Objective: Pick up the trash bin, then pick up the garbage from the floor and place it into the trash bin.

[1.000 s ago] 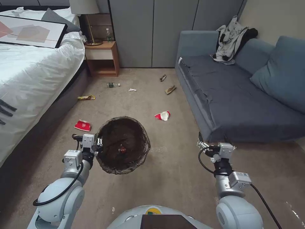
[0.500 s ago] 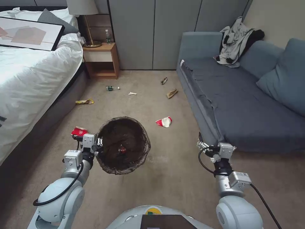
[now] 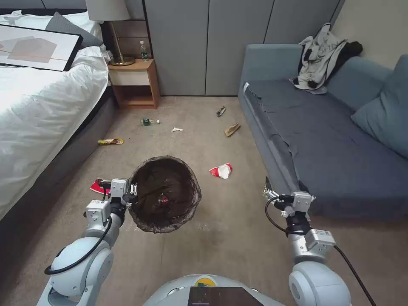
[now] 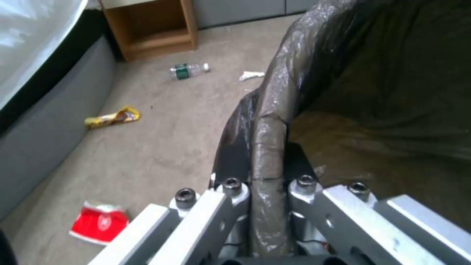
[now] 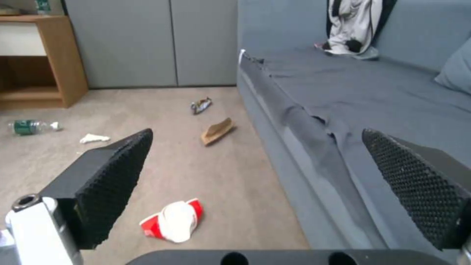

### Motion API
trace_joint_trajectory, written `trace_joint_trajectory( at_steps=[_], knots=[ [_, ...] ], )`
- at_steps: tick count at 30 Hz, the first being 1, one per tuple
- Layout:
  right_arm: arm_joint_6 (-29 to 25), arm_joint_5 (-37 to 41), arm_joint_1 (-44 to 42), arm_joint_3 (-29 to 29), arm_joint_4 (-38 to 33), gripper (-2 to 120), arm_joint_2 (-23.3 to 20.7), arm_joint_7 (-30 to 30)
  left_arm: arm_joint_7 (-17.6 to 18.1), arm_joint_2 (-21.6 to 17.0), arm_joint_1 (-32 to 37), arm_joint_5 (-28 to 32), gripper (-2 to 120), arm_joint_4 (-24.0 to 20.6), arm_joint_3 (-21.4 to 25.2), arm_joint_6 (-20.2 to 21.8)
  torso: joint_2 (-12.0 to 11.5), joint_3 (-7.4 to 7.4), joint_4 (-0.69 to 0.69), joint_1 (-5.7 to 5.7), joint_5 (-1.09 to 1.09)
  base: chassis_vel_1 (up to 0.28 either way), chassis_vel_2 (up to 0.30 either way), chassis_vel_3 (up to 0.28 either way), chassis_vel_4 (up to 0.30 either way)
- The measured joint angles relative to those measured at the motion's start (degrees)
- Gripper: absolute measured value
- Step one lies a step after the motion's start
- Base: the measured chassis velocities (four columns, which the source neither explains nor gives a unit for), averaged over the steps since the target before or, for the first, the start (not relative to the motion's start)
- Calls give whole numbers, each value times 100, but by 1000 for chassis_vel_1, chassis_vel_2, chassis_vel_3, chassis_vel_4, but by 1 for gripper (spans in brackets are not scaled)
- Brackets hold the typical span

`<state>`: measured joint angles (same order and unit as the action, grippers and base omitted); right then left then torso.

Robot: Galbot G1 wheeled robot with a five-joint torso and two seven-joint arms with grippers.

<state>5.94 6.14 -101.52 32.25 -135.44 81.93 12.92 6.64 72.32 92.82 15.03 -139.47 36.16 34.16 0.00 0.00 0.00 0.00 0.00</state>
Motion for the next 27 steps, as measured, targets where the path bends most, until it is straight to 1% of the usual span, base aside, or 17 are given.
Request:
trace_joint_trajectory(
  at_steps=[14,18,23,27],
  knots=[
    [-1,0,3,-5,2,100,3,1,-8,-9,-8,5,3,5,5,6,0,0,1,0,0,-117,117,120,-120],
    [-1,0,7,-7,2,100,2,4,-9,-9,-9,7,3,5,5,7,0,0,-1,0,0,-138,123,126,-123],
    [-4,0,9,-11,2,100,1,14,-10,-7,-11,8,3,8,5,8,0,0,2,0,1,-100,110,130,-110],
    [-7,0,10,-8,4,100,-1,16,-11,-6,-12,8,3,9,5,9,0,0,1,0,1,-107,124,113,-122]
  ],
)
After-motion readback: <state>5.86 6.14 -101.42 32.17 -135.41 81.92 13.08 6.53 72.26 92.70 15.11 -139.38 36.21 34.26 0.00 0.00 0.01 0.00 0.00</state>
